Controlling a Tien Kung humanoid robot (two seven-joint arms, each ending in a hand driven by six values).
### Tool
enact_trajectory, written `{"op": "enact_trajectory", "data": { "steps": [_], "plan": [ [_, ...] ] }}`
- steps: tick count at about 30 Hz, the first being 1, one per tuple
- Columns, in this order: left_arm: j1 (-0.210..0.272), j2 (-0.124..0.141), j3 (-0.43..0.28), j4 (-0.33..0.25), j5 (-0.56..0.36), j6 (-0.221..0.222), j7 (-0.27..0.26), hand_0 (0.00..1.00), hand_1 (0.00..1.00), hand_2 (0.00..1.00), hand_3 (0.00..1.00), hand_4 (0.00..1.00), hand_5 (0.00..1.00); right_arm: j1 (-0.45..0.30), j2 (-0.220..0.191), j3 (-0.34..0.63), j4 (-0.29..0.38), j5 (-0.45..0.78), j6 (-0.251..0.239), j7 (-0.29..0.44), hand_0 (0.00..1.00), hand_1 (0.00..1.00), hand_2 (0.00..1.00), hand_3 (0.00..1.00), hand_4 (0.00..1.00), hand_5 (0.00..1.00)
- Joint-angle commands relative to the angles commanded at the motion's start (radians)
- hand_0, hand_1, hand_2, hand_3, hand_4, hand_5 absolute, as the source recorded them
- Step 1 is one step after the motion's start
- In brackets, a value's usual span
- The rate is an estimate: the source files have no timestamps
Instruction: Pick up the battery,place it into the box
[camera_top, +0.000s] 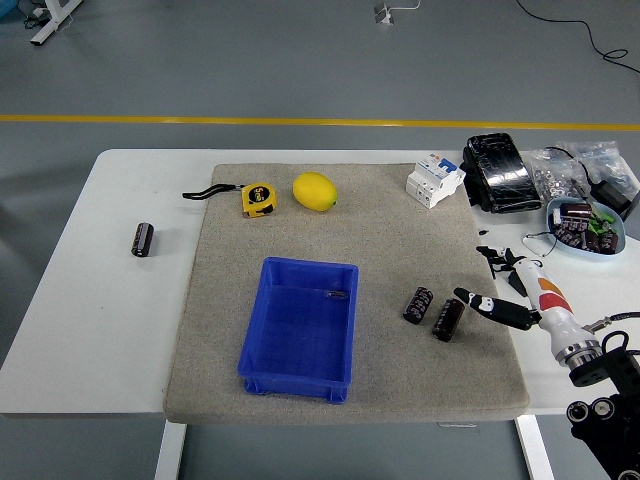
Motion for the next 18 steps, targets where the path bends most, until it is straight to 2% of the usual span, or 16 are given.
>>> {"op": "enact_trajectory", "data": {
  "steps": [1, 18],
  "plan": [
    [0.0, 0.0, 0.0, 0.0, 0.001, 0.0, 0.0, 0.737, 0.676, 0.708, 0.629, 0.672, 0.644, 0.0, 0.0, -0.004, -0.001, -0.008, -0.002, -0.001, 0.725, 0.73, 0.754, 0.801, 0.998, 0.406],
    [0.0, 0.002, -0.004, 0.0, 0.008, 0.0, 0.003, 0.737, 0.676, 0.708, 0.63, 0.672, 0.643, -0.009, 0.003, -0.085, -0.003, -0.042, 0.001, -0.013, 0.72, 0.702, 0.73, 0.792, 0.998, 0.397]
  ]
}}
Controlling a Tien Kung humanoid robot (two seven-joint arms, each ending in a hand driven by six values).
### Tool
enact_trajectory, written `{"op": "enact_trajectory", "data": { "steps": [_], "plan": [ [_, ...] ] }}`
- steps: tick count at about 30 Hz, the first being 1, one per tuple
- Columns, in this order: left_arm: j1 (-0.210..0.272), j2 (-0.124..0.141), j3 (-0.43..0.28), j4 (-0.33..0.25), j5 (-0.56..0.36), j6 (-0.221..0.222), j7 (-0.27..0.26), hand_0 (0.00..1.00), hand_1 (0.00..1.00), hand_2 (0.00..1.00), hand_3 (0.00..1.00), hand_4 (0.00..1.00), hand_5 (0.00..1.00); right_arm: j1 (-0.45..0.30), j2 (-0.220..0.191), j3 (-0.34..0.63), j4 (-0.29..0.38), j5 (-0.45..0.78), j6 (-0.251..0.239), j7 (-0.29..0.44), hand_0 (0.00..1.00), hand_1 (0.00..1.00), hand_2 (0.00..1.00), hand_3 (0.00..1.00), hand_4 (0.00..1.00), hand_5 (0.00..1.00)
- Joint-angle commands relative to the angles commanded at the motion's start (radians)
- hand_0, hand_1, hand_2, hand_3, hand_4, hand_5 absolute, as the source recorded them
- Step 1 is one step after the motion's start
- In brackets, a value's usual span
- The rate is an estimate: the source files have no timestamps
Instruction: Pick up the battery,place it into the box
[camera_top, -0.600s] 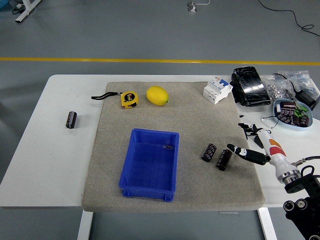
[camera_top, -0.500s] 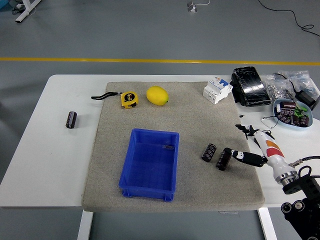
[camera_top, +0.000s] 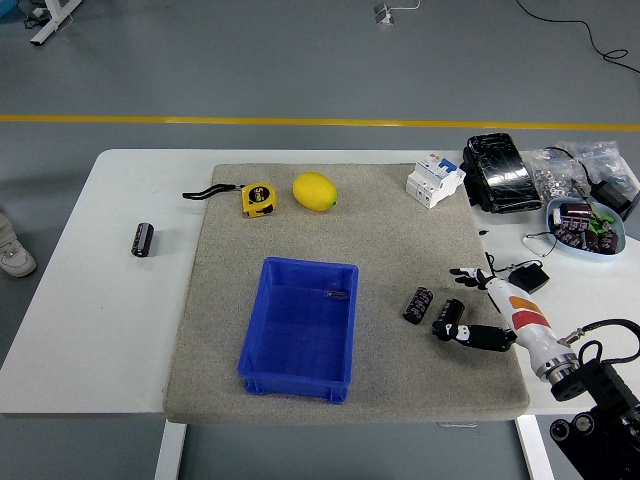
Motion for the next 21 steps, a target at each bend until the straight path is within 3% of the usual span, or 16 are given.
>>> {"op": "enact_trajectory", "data": {
  "steps": [19, 21],
  "plan": [
    [0.005, 0.001, -0.011, -0.001, 0.022, -0.002, 0.008, 0.737, 0.674, 0.707, 0.629, 0.671, 0.642, -0.004, 0.004, -0.034, -0.029, 0.008, -0.011, -0.014, 0.701, 0.668, 0.711, 0.785, 0.998, 0.406],
    [0.003, 0.001, -0.01, -0.001, 0.019, -0.002, 0.008, 0.737, 0.673, 0.706, 0.629, 0.672, 0.643, -0.002, 0.003, -0.033, -0.033, 0.008, -0.011, -0.015, 0.655, 0.624, 0.675, 0.763, 0.998, 0.402]
  ]
}}
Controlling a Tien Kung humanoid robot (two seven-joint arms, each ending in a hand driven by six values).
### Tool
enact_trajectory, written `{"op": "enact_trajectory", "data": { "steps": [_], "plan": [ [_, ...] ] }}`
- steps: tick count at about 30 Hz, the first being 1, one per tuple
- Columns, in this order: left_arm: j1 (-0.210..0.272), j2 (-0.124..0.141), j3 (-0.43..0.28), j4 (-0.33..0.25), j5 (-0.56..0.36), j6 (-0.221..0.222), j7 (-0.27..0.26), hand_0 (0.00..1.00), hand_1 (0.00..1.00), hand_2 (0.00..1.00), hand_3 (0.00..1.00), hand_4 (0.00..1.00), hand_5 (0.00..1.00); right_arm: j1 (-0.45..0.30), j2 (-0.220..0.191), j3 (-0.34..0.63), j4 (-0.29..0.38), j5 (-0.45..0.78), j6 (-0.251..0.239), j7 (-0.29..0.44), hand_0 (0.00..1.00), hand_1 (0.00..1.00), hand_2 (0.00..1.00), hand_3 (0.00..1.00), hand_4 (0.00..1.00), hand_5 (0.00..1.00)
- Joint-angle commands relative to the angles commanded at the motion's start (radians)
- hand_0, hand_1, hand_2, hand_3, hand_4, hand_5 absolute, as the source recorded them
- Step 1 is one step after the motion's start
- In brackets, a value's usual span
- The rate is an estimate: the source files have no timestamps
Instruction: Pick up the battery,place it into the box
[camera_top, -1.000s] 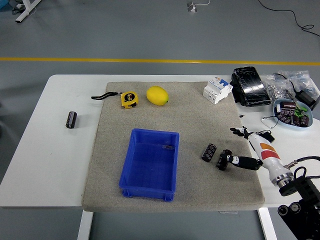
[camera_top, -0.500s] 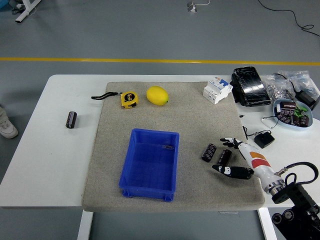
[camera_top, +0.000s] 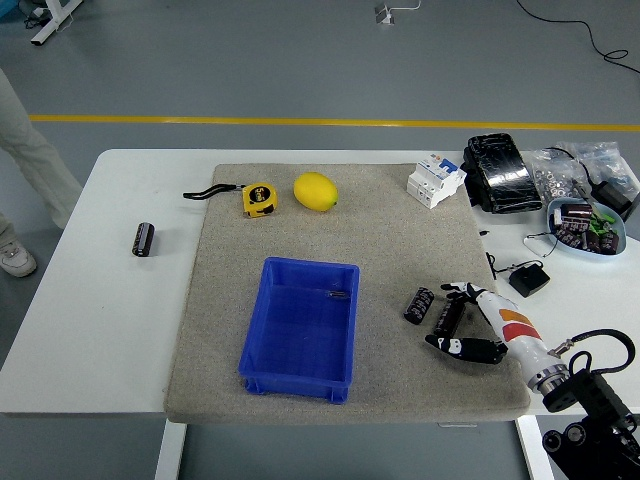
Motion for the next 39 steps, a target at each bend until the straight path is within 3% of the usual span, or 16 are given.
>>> {"op": "enact_trajectory", "data": {
  "steps": [4, 5, 10, 11, 22, 23, 28, 29, 39],
  "plan": [
    [-0.002, 0.0, 0.003, 0.0, -0.004, 0.0, -0.002, 0.737, 0.673, 0.706, 0.629, 0.672, 0.643, 0.001, 0.0, 0.005, -0.004, -0.001, -0.002, -0.002, 0.655, 0.624, 0.675, 0.763, 0.998, 0.402],
    [-0.003, 0.0, 0.003, 0.0, -0.005, 0.0, -0.002, 0.735, 0.673, 0.707, 0.629, 0.671, 0.643, 0.001, -0.001, 0.006, -0.005, -0.002, -0.001, -0.003, 0.584, 0.589, 0.651, 0.736, 0.998, 0.389],
    [-0.004, -0.001, 0.006, 0.0, -0.011, 0.001, -0.004, 0.735, 0.673, 0.707, 0.629, 0.671, 0.643, 0.001, -0.001, 0.012, -0.014, 0.0, 0.006, -0.006, 0.584, 0.589, 0.651, 0.736, 0.998, 0.389],
    [-0.004, -0.001, 0.007, 0.0, -0.011, 0.001, -0.004, 0.737, 0.674, 0.708, 0.629, 0.671, 0.643, 0.001, -0.001, 0.012, -0.015, 0.0, 0.007, -0.005, 0.497, 0.558, 0.633, 0.713, 0.998, 0.363],
    [-0.004, -0.002, 0.008, 0.0, -0.012, 0.001, -0.004, 0.736, 0.673, 0.708, 0.629, 0.671, 0.642, 0.002, 0.0, 0.01, -0.01, 0.008, 0.008, 0.002, 0.439, 0.546, 0.623, 0.709, 0.998, 0.34],
    [-0.004, -0.002, 0.008, 0.0, -0.012, 0.001, -0.004, 0.736, 0.674, 0.708, 0.629, 0.671, 0.642, 0.002, 0.0, 0.01, -0.009, 0.009, 0.007, 0.003, 0.376, 0.531, 0.618, 0.702, 0.998, 0.317],
    [-0.004, -0.001, 0.01, 0.0, -0.016, 0.0, -0.005, 0.736, 0.674, 0.708, 0.629, 0.671, 0.642, 0.003, 0.0, 0.01, -0.006, 0.014, 0.004, 0.009, 0.376, 0.531, 0.618, 0.702, 0.998, 0.317],
    [-0.004, -0.001, 0.01, 0.0, -0.016, 0.0, -0.005, 0.736, 0.674, 0.707, 0.629, 0.671, 0.642, 0.003, 0.0, 0.01, -0.006, 0.015, 0.004, 0.01, 0.313, 0.506, 0.603, 0.693, 0.998, 0.297],
    [-0.005, -0.001, 0.01, 0.0, -0.016, 0.0, -0.005, 0.735, 0.674, 0.706, 0.629, 0.671, 0.642, 0.002, 0.0, 0.011, -0.008, 0.018, 0.008, 0.014, 0.273, 0.478, 0.57, 0.663, 0.998, 0.27]
  ]
}}
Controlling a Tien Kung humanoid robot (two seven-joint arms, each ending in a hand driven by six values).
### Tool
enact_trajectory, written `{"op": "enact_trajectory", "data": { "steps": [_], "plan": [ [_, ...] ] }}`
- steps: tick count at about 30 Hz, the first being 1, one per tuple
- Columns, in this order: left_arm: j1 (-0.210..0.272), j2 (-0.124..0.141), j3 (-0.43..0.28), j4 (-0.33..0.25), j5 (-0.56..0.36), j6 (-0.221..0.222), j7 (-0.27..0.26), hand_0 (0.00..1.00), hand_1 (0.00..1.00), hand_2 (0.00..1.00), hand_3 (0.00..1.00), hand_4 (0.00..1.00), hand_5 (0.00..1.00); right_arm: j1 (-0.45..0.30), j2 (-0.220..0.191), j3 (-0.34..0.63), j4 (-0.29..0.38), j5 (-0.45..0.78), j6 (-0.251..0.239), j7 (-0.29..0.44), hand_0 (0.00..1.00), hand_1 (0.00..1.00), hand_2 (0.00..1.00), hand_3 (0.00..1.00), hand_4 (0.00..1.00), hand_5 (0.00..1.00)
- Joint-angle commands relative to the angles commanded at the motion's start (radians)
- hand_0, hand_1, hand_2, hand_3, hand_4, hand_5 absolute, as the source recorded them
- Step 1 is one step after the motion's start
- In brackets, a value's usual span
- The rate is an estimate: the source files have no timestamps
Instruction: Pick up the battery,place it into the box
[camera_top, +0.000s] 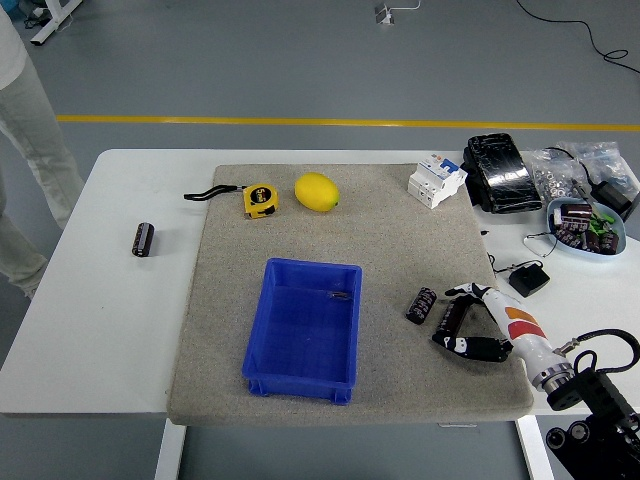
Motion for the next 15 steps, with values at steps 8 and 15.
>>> {"op": "enact_trajectory", "data": {
  "steps": [8, 15],
  "plan": [
    [0.002, 0.0, 0.0, 0.0, 0.0, 0.0, 0.0, 0.736, 0.673, 0.706, 0.629, 0.671, 0.643, -0.001, 0.0, 0.001, 0.007, 0.004, -0.007, 0.002, 0.225, 0.432, 0.54, 0.586, 0.998, 0.229],
    [0.003, 0.001, -0.002, 0.0, 0.003, 0.0, 0.001, 0.736, 0.672, 0.705, 0.629, 0.672, 0.643, -0.003, 0.0, 0.002, 0.007, 0.011, -0.01, 0.002, 0.214, 0.42, 0.528, 0.552, 0.973, 0.21]
  ]
}}
